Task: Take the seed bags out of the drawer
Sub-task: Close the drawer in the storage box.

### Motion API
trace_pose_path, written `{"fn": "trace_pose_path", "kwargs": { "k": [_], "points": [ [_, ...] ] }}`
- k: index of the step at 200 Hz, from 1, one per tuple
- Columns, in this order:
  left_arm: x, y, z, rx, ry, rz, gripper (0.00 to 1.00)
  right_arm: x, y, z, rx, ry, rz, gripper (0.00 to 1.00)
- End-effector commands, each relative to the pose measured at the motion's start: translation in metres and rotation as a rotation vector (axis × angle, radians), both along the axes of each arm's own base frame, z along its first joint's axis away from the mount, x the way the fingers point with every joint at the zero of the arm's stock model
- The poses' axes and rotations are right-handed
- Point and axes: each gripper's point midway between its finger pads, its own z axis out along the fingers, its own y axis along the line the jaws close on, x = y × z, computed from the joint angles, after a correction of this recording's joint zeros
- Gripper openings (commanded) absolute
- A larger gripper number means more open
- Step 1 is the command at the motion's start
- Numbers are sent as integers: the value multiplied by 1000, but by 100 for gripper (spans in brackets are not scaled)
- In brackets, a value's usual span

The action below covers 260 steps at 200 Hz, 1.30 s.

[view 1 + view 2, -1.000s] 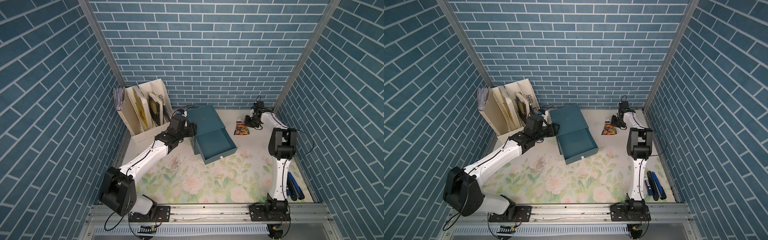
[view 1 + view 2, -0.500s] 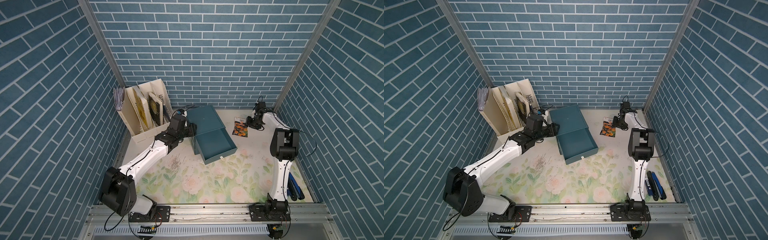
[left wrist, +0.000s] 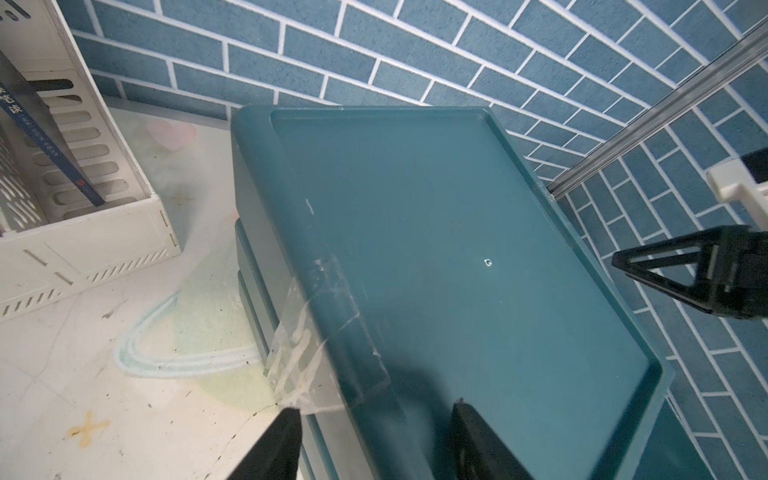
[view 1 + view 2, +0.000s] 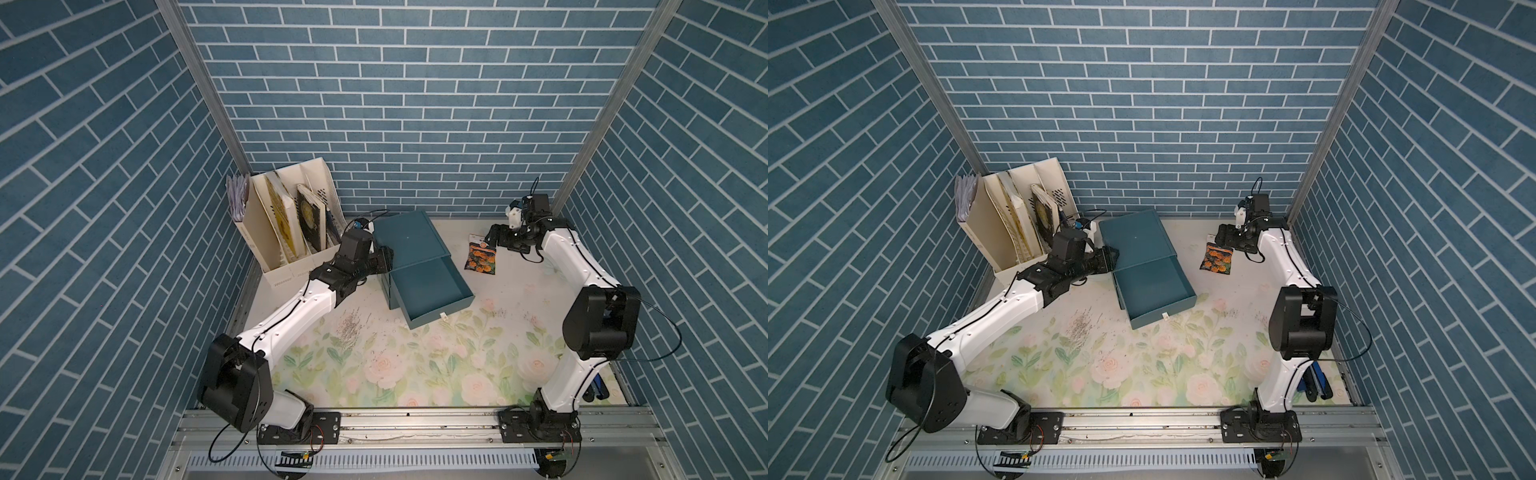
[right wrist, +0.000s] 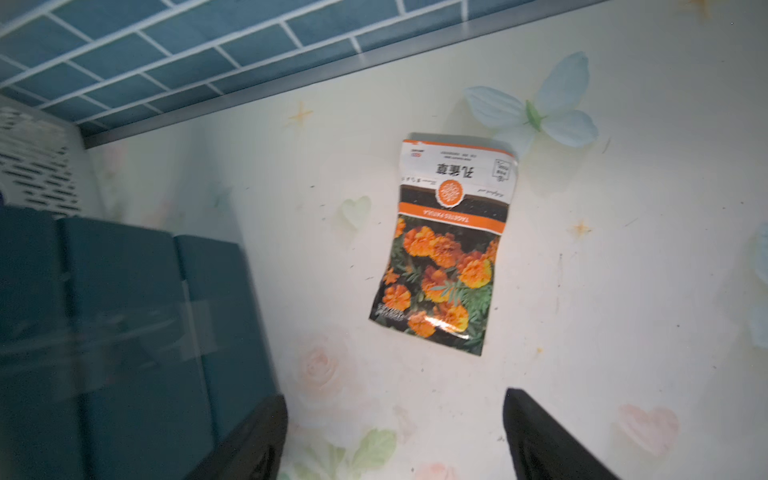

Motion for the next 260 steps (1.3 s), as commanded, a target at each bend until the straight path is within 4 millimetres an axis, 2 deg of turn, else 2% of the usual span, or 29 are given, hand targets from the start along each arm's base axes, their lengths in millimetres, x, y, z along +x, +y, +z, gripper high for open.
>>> {"fn": "trace_pose_path", "kwargs": {
  "k": [1, 36, 72, 145, 181, 212, 260],
  "points": [
    [-5, 3, -17, 53, 61, -2, 61, -34, 24, 24, 22, -18, 107, 87],
    [-5, 2, -19, 50, 69, -6, 61, -80, 55, 58, 57, -61, 208, 89],
    [-6, 2, -19, 47, 70, -4, 61, -123, 79, 83, 87, -88, 295, 88],
    [-6, 3, -19, 47, 76, 2, 61, -212, 121, 97, 167, -101, 462, 82],
    [-7, 3, -20, 49, 78, 1, 61, -248, 135, 98, 185, -113, 511, 79],
    [-7, 4, -19, 49, 78, 1, 61, -271, 145, 87, 188, -95, 536, 76],
    [-8, 4, -20, 47, 82, -1, 61, -291, 155, 61, 157, -97, 519, 65]
  ]
}}
